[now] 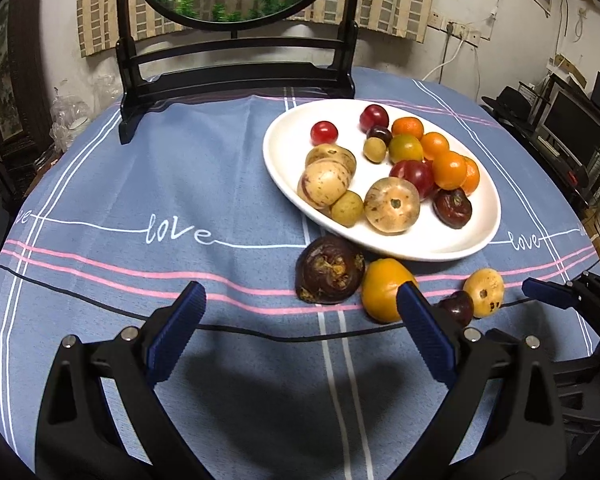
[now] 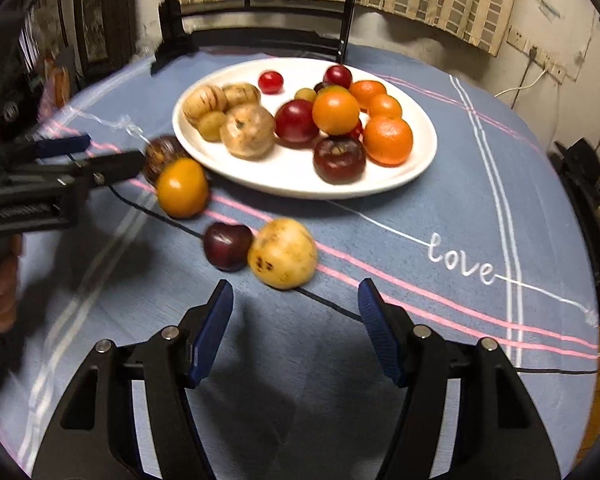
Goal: Organize fruits
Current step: 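Grasp a spotted yellow potato with the right tool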
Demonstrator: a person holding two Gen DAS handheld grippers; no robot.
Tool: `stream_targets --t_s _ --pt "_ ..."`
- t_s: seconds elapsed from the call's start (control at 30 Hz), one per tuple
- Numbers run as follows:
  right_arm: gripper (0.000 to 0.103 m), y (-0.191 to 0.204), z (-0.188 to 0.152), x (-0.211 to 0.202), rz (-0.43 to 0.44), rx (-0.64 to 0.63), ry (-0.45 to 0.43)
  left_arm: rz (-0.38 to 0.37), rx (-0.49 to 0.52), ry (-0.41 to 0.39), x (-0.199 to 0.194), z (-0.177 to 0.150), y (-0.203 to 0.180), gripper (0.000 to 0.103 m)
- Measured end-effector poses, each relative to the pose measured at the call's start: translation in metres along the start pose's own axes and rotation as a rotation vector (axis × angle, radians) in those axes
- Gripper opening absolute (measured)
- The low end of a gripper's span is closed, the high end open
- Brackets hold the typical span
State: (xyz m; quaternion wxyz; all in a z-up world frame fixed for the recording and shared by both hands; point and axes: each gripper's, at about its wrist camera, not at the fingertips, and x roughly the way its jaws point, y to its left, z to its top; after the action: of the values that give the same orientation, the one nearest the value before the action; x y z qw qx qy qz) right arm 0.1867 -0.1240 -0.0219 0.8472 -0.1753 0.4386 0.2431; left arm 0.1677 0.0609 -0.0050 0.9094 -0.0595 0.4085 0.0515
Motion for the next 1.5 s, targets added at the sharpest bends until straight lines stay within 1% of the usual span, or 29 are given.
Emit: stream_targets --t_s 0.07,0.1,0.13,0.17,0.3,0.4,0.53,0.57,0.6,0.73,0.93,1.07,1.23,1.4,1.5 --pt "0.060 0.001 -0.001 0.004 -0.006 -0.006 0.010 -0.002 0.002 0.002 0.000 0.000 -0.001 0.098" --pt "0.054 0.002 -0.001 0.007 -0.007 -0.014 0.011 -0.004 0.003 0.004 0.000 0.000 -0.001 0.098" --pt "0.045 0.004 -0.001 0.008 -0.006 -0.019 0.007 -0.008 0.003 0.007 0.001 0.000 -0.002 0.098" --pt "0.043 0.005 -0.001 0.009 -0.005 -0.023 0.005 -0.011 0.002 0.011 0.001 -0.001 -0.002 0.098" --pt "0.043 0.004 0.002 0.014 -0.006 -0.009 -0.024 -0.028 -0.003 0.033 0.006 -0.003 -0.003 0.098" --pt "0.043 0.002 0.007 0.020 0.012 0.021 -0.033 -0.026 0.003 0.042 0.008 -0.005 -0.006 0.098" --pt "0.043 0.002 0.011 0.024 0.008 0.039 -0.057 -0.028 0.020 0.048 0.010 -0.007 -0.011 0.098" --pt "0.043 0.001 0.012 0.025 0.015 0.045 -0.058 -0.025 0.029 0.048 0.010 -0.008 -0.013 0.098" --pt "0.039 -0.001 0.013 0.026 0.035 0.059 -0.051 -0.022 0.035 0.048 0.010 -0.008 -0.014 0.098" --pt "0.037 -0.007 0.014 0.023 0.060 0.099 -0.032 -0.023 0.052 0.047 0.010 -0.009 -0.017 0.098" --pt "0.037 -0.019 0.009 0.008 0.034 0.127 -0.059 -0.036 0.075 0.050 0.010 -0.013 -0.026 0.098" --pt "0.037 -0.020 0.008 0.005 0.030 0.123 -0.062 -0.024 0.090 0.044 0.011 -0.013 -0.028 0.098" --pt "0.037 -0.018 0.009 0.004 0.028 0.108 -0.065 -0.014 0.082 0.036 0.009 -0.007 -0.015 0.098" --pt "0.037 -0.020 0.009 0.001 0.032 0.117 -0.070 0.065 0.177 0.069 0.017 -0.010 -0.010 0.098" --pt "0.037 -0.021 0.008 0.001 0.032 0.123 -0.071 0.068 0.210 0.098 0.027 -0.015 -0.011 0.098"
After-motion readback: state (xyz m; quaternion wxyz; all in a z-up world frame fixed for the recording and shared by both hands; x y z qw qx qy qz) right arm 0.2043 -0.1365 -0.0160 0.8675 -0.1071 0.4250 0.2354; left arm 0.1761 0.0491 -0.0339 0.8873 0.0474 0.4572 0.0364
